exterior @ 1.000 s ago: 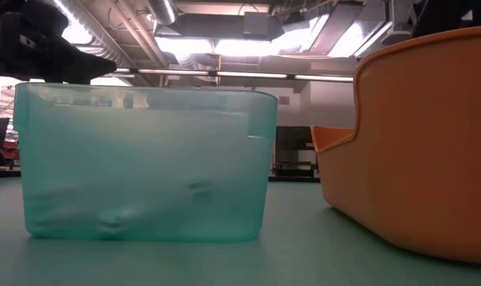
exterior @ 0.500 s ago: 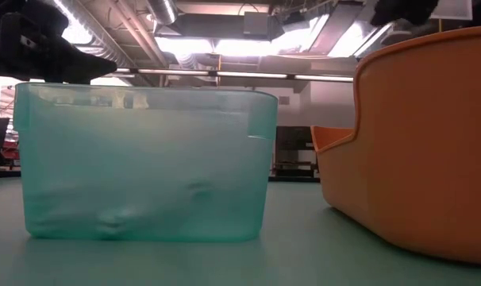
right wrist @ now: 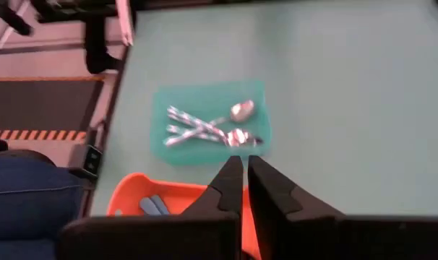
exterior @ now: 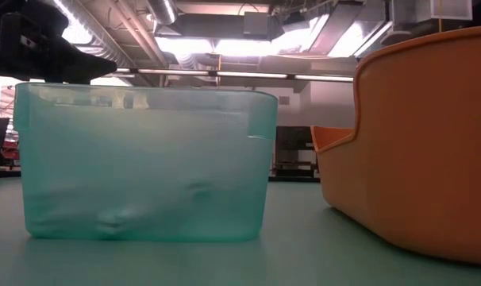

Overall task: Sort silverware by color (type)
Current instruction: Return to Home Position

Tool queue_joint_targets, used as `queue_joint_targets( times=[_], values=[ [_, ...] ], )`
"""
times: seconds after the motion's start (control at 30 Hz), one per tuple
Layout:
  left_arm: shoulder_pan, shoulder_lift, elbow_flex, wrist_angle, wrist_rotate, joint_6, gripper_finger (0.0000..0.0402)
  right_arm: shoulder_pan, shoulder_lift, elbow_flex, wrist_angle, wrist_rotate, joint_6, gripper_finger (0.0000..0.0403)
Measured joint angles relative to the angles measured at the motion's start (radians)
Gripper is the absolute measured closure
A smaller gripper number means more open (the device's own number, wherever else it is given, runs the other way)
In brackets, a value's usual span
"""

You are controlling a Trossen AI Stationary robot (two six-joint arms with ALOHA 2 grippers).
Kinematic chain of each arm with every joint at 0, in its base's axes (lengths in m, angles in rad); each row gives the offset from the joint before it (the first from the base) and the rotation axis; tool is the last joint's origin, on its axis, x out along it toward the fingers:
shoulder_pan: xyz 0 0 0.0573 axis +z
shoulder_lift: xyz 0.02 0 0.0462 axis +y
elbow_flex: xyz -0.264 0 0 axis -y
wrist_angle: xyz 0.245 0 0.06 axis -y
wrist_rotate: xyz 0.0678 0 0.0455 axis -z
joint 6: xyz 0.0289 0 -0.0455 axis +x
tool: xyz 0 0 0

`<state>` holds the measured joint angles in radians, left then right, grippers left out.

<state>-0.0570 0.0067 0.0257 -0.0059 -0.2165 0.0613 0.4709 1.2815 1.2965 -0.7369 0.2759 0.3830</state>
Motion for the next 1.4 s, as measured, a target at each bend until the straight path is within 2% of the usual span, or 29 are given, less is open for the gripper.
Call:
queue_joint_targets(
  times=[0.23, 0.4, 0.67, 0.93, 1.4],
  values=[
    [0.000, 0.000, 0.000, 0.000, 0.000, 0.000, 0.0401, 0.000, -0.090, 0.085, -0.077, -0.008, -0.057, 0.0401],
    [0.000, 0.000, 0.000, 0.000, -0.001, 0.000, 0.0401, 0.000, -0.207, 0.086, -0.121, -0.003, -0.069, 0.0401],
    [0.000, 0.000, 0.000, 0.000, -0.002, 0.000, 0.0401, 0.000, -0.391, 0.050, -0.170, 0.066, -0.081, 0.0402],
    [0.000, 0.000, 0.000, 0.000, -0.002, 0.000, 0.0401, 0.000, -0.603, -0.158, -0.119, 0.130, -0.076, 0.0402],
    [0.000, 0.000, 0.000, 0.000, -0.002, -0.001, 0.0401, 0.000, -0.938, -0.592, 0.139, 0.116, -0.074, 0.0402]
  ],
)
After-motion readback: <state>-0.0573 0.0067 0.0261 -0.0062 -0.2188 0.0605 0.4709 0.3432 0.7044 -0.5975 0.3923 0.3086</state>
